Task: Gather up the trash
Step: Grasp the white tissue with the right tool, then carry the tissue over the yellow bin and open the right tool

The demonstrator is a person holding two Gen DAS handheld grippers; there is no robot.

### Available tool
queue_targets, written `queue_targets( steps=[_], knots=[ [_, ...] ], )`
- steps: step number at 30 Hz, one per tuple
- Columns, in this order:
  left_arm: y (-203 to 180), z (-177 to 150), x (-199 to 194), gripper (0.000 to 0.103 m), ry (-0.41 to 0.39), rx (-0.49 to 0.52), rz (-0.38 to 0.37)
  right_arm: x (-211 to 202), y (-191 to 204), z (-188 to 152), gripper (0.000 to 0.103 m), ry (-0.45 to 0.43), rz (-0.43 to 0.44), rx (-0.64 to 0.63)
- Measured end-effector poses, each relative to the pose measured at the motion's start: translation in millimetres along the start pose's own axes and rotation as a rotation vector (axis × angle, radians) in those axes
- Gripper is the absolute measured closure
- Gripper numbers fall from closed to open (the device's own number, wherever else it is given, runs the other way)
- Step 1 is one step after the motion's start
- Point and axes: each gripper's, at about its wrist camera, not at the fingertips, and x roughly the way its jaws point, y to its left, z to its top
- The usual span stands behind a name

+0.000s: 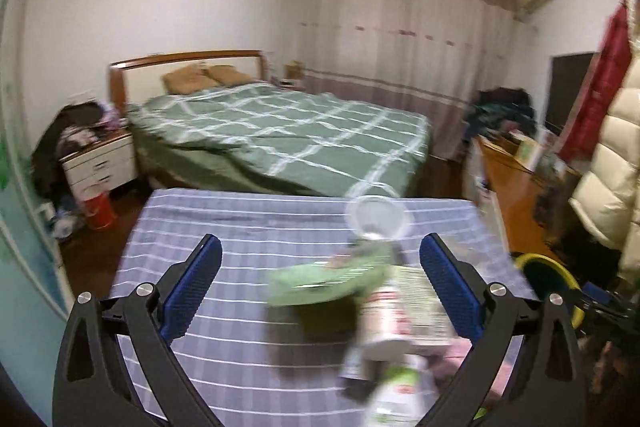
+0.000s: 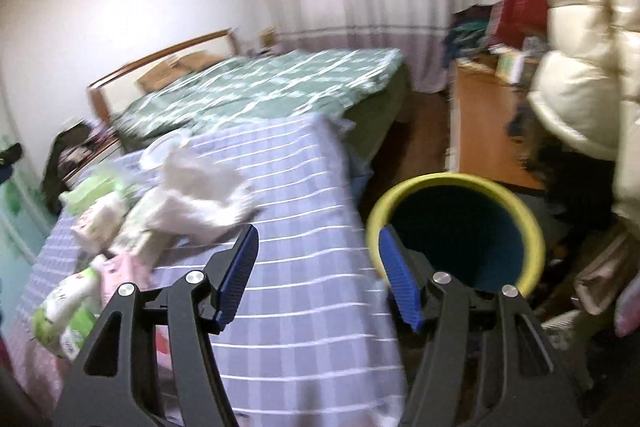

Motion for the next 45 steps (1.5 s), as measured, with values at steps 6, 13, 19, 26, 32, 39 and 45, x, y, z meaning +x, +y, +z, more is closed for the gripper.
queue_targets(
  steps=[6,13,19,26,32,39,45],
  knots=[
    [66.7,-26.0,28.6,0.005,-0.004,-0.105,0.117,42.2,43.7,18.0,0.043,0.104,0.119,-0.089],
    [99.7,-45.7,50.7,0.005,0.053,-0.198,0.117,102.6,86.7,33.5,0.043,0.251,0.163,-0.209],
    [96.9,-52.1,53.9,0.005,0.052,-0.188,0.106,145.1,100.0,33.6,0.043,0.34,0.167,-0.208],
    [91.5,-52.4,60.8,0.005,0.085,-0.185,0.078,156.5,104.8,27.2,0.07,0.343,0.13,-0.221],
    [88.7,-54.0,63.4,0.005,0.093,-0.181,0.078,147.5,101.1,24.0,0.097,0.316,0.137,-0.226],
    [90.1,-54.9,61.3,0.005,0.081,-0.195,0.076,110.0,72.8,42.3,0.097,0.225,0.188,-0.11],
    [91.1,-54.8,59.6,0.005,0.073,-0.199,0.076,66.2,32.3,59.5,0.097,0.109,0.174,0.011]
  ],
)
